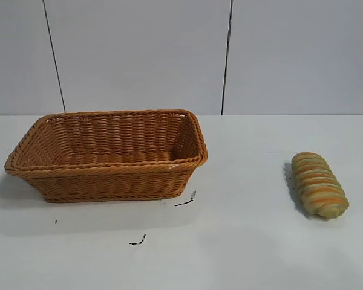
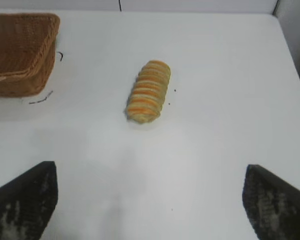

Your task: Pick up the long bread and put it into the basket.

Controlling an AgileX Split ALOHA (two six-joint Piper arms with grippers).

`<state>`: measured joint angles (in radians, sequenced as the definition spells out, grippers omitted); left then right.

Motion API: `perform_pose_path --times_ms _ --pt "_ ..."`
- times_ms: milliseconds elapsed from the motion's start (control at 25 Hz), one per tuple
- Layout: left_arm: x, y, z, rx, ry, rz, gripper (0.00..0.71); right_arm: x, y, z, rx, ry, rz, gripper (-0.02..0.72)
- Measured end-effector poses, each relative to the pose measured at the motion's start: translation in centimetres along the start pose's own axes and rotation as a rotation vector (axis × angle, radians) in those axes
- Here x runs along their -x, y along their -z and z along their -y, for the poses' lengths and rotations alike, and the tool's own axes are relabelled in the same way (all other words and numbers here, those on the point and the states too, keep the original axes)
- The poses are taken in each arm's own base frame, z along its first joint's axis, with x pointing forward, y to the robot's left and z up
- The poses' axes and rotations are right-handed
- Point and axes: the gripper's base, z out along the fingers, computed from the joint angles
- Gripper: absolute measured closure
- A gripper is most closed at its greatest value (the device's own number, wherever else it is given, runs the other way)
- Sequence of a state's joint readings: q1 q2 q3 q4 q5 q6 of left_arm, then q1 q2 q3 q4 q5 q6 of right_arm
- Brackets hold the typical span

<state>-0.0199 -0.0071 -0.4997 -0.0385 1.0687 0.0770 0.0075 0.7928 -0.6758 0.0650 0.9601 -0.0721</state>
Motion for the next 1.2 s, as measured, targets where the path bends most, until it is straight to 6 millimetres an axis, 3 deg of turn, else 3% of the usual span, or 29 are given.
perform_pose_path --times_ms 440,720,1000,1200 --pt "0.0 0.0 0.0 0.0 0.0 0.0 0.018 8.8 -12.3 1.0 0.01 -0.021 -0.349 0.014" --pt "0.0 0.0 0.0 0.0 0.0 0.0 0.018 13.5 -17.4 1.1 0.011 -0.025 -0.355 0.014" --pt "0.0 0.0 0.0 0.0 0.0 0.0 0.018 16.0 -21.3 -0.4 0.03 0.009 -0.343 0.014" --pt "0.0 0.0 0.0 0.0 0.0 0.0 0.018 16.2 -24.7 -0.2 0.019 0.005 -0.367 0.014"
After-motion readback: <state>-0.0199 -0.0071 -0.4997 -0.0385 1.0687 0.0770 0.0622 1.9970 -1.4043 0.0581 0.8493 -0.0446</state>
